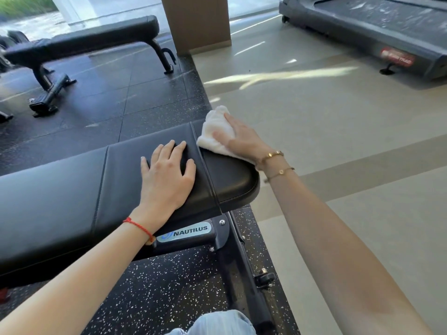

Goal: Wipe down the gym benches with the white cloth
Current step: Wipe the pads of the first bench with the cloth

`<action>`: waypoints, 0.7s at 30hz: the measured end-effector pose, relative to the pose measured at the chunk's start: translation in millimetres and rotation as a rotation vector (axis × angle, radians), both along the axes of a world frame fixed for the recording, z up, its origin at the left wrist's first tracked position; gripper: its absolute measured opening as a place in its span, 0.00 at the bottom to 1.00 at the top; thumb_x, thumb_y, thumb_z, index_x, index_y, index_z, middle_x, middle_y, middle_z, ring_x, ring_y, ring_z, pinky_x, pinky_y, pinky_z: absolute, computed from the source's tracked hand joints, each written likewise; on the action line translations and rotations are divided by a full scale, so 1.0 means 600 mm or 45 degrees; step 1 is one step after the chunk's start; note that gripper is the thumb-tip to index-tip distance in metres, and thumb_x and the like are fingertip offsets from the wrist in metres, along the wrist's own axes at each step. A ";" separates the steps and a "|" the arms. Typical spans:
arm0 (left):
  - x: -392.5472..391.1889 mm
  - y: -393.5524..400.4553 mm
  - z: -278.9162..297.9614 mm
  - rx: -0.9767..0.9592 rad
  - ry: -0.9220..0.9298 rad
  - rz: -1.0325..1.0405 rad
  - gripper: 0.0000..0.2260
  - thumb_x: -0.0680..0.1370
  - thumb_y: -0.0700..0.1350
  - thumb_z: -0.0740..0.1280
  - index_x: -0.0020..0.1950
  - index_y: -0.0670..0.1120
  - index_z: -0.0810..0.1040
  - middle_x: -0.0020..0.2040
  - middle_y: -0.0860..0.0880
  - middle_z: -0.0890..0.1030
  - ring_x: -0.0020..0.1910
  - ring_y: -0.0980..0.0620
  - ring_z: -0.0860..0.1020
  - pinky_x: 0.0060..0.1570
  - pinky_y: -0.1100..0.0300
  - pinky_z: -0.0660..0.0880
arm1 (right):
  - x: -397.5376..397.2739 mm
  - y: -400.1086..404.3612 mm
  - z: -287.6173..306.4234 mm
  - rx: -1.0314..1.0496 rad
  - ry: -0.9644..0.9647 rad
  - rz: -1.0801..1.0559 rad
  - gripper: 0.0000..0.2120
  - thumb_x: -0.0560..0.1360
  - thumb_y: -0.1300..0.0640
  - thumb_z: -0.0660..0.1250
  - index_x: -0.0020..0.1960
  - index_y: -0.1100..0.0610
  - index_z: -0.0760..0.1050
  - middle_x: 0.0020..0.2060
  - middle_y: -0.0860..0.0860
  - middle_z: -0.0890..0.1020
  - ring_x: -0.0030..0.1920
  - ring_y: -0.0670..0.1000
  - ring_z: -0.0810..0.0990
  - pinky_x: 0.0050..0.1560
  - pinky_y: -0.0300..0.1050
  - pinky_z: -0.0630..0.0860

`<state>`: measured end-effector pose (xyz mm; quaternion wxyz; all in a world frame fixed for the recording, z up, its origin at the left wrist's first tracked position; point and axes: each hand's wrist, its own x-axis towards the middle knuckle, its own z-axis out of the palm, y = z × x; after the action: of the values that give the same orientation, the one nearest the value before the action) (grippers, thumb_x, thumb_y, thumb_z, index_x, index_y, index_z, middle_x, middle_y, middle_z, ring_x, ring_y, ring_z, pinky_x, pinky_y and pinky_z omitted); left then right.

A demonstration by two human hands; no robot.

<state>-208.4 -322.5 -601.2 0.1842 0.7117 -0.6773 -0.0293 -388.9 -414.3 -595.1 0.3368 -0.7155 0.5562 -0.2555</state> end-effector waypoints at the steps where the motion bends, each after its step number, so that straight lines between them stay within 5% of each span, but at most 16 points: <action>1: 0.003 0.001 0.000 -0.005 0.010 0.005 0.23 0.82 0.52 0.57 0.76 0.51 0.66 0.78 0.49 0.64 0.78 0.49 0.57 0.77 0.39 0.49 | -0.005 0.015 -0.002 -0.013 0.020 0.015 0.34 0.81 0.47 0.63 0.80 0.54 0.52 0.79 0.55 0.58 0.77 0.54 0.58 0.71 0.39 0.52; 8: 0.059 0.028 0.005 0.004 -0.046 0.061 0.21 0.82 0.52 0.54 0.74 0.53 0.68 0.76 0.51 0.67 0.76 0.49 0.61 0.76 0.39 0.52 | -0.011 0.139 -0.015 -0.318 0.442 0.136 0.30 0.81 0.42 0.56 0.80 0.48 0.54 0.80 0.50 0.52 0.80 0.55 0.47 0.78 0.53 0.43; 21: 0.236 0.108 0.006 -0.044 -0.041 0.289 0.20 0.81 0.47 0.60 0.74 0.50 0.70 0.75 0.47 0.69 0.75 0.46 0.63 0.75 0.40 0.53 | 0.146 0.083 0.015 -0.554 0.919 0.410 0.25 0.84 0.47 0.46 0.80 0.49 0.52 0.79 0.51 0.57 0.77 0.58 0.54 0.76 0.56 0.48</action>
<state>-66.7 -257.5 -597.8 0.1875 0.7809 -0.5956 0.0149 -301.3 -364.8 -586.0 -0.0018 -0.8904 0.4530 -0.0449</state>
